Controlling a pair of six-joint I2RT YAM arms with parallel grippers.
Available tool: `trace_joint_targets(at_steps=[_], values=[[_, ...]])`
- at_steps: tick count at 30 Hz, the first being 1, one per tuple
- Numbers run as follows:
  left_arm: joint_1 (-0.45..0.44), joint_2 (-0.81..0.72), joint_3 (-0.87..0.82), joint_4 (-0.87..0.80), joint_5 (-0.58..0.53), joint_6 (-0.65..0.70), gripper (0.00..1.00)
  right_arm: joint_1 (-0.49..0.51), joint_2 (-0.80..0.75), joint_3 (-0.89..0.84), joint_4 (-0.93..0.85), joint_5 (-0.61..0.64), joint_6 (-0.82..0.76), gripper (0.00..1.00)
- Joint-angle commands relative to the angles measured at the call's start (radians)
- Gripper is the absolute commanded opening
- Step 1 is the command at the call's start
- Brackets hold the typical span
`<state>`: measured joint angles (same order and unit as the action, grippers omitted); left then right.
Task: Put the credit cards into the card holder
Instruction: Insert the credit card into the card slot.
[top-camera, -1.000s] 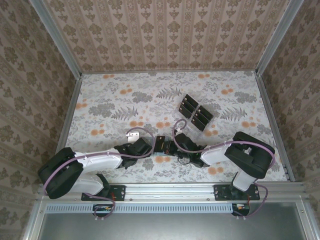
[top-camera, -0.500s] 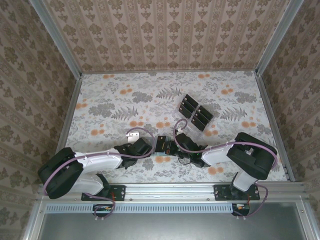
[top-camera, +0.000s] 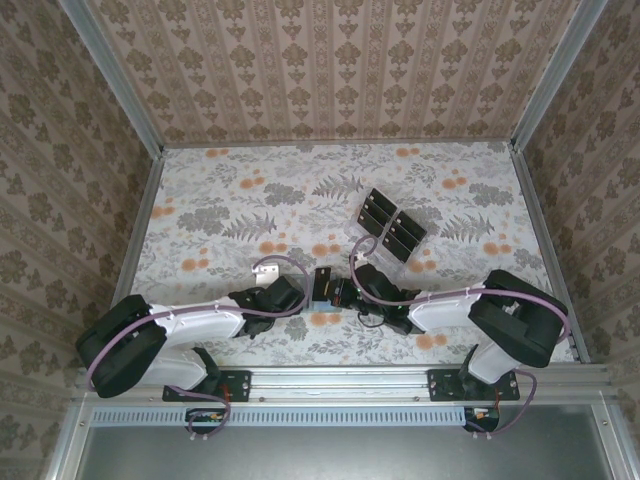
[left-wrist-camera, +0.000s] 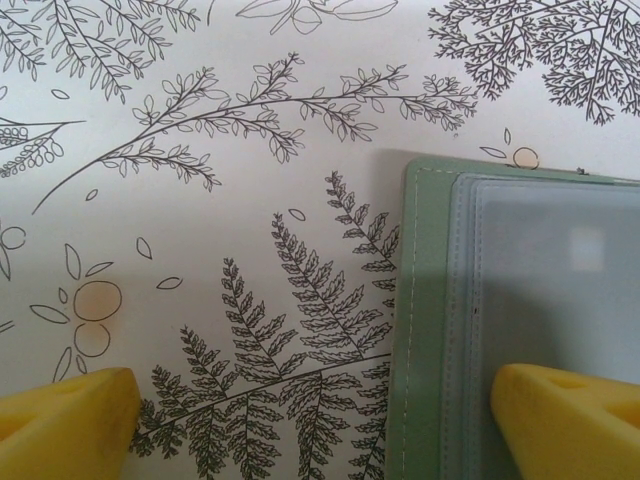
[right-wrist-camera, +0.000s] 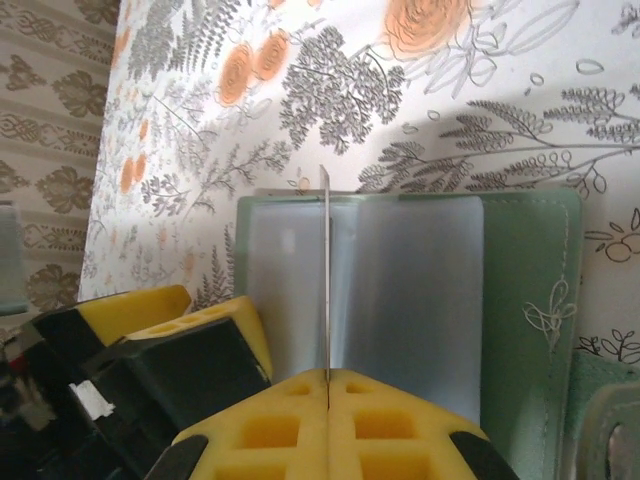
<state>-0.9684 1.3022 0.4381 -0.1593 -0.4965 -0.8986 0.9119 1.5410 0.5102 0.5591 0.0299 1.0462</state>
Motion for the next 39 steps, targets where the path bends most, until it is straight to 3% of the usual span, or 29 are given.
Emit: trace_joint_targets(at_steps=[1, 39], values=[[-0.008, 0.006, -0.041, -0.095, 0.021, -0.008, 1.00, -0.010, -0.031, 0.013, -0.047, 0.028, -0.037, 0.00], [-0.010, 0.002, -0.055, -0.086, 0.021, -0.014, 1.00, -0.021, 0.137, 0.039, 0.168, -0.027, 0.012, 0.00]])
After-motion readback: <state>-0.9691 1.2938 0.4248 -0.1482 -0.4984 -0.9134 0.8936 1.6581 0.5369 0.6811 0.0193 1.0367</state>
